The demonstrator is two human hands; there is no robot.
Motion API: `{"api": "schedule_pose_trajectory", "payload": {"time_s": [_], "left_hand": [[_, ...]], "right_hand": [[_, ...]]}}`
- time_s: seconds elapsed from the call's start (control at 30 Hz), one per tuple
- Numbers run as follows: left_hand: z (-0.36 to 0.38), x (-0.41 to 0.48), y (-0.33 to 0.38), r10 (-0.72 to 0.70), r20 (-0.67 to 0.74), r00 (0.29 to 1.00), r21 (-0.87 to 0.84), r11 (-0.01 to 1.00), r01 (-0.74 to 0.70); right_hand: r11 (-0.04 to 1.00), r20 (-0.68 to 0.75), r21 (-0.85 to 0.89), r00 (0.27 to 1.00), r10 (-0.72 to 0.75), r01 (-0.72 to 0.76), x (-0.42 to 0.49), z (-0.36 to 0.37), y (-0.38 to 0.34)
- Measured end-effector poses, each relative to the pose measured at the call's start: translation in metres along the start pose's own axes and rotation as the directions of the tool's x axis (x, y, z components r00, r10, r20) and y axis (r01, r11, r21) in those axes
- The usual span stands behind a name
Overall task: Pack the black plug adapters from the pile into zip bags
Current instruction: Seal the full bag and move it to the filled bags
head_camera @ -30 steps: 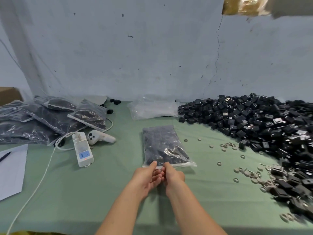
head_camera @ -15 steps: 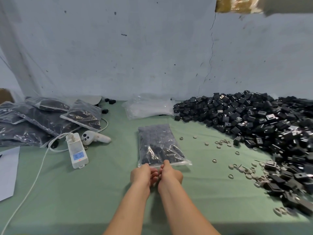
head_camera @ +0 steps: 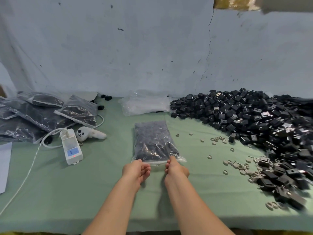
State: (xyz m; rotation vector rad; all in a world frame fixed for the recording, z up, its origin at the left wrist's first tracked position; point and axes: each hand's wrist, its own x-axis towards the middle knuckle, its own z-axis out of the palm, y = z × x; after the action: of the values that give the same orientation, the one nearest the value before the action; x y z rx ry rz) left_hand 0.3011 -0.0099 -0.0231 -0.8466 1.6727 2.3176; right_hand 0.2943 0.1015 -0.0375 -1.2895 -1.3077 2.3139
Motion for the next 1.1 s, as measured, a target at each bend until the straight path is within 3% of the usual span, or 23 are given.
{"api": "schedule_pose_trajectory", "payload": {"time_s": [0.63,0.73,0.83,0.97,1.1], "left_hand": [[-0.009,0.006,0.018,0.019,0.043,0.999,0.099,0.995,-0.023],[-0.032,0.019,0.028,0.043,-0.032,0.999,0.084,0.996,-0.04],[-0.069,0.031,0.04,0.057,-0.115,0.992,0.147,0.988,-0.04],[-0.073,0.022,0.04,0.004,-0.005,1.0,0.196,0.981,-0.003],[-0.063,0.002,0.031,-0.088,0.094,0.992,0.324,0.945,0.053]], "right_hand": [[1.0,-0.06,0.029,0.998,0.004,-0.002,0.002,-0.02,-0.018],[0.997,-0.103,0.067,0.995,-0.016,0.023,0.011,-0.036,-0.035],[0.996,0.028,0.08,0.999,-0.037,0.035,0.024,-0.064,-0.058],[0.979,0.28,-0.203,0.959,0.043,0.016,0.004,-0.062,-0.043],[0.878,0.438,-0.468,0.89,0.126,0.106,-0.027,-0.032,-0.01]]}}
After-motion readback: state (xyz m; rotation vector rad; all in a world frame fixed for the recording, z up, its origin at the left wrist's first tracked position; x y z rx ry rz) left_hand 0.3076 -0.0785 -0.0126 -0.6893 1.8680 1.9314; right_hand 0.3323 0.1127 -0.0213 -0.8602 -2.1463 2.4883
